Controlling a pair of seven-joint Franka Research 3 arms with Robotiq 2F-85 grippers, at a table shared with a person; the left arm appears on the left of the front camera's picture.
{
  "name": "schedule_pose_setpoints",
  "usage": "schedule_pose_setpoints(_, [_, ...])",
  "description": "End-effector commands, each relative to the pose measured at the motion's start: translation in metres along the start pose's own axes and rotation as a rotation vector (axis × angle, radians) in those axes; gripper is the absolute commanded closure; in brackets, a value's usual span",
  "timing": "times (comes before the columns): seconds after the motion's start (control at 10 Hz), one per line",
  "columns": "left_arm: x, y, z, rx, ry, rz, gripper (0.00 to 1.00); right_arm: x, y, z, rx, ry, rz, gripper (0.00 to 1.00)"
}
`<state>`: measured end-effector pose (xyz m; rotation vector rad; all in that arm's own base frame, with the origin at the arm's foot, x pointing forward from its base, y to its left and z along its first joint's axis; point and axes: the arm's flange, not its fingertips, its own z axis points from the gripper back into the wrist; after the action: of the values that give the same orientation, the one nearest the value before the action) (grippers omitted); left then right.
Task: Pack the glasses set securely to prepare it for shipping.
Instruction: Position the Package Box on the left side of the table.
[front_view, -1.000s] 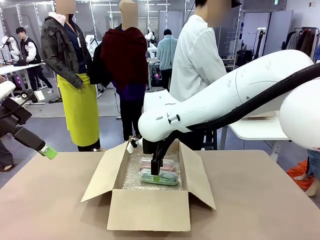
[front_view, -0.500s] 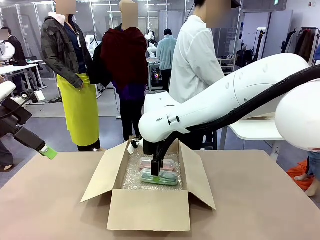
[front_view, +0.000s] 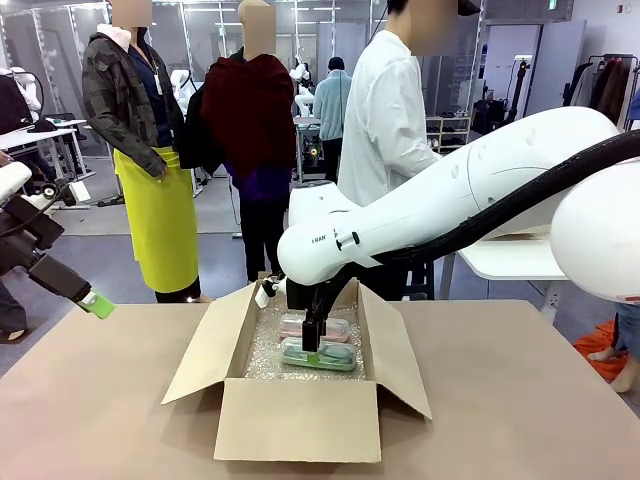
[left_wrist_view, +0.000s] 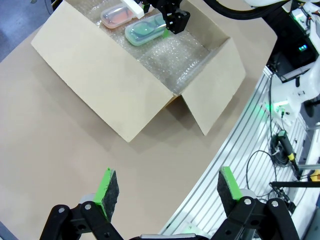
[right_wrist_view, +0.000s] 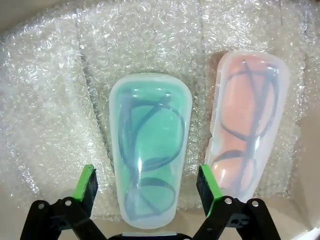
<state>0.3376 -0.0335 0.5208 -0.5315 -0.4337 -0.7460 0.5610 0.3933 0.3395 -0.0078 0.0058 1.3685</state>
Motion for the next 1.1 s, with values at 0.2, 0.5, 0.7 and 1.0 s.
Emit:
schedule_pose_setpoints(0.2, [-0.001,0.001,0.001,-0.028,-0.016,-0.017,0.0,-0.015,0.042,0.11,0.008,0.034,0.062,0.0])
schedule_pose_setpoints(0.5, [-0.001,0.001,0.001,-0.028,-0.016,-0.017,0.0,-0.031,0.052,0.137,-0.023,0.002,0.041,0.0])
schedule_pose_setpoints(0.7, [-0.001,0.001,0.001,-0.028,-0.016,-0.017,0.0,-0.072,0.065,0.156,-0.056,-0.045,-0.05,0.0])
schedule_pose_setpoints(1.0, [-0.001,0.001,0.001,-0.028,-0.016,-0.017,0.0,-0.166,0.099,0.179,-0.092,-0.237,-0.235,0.0])
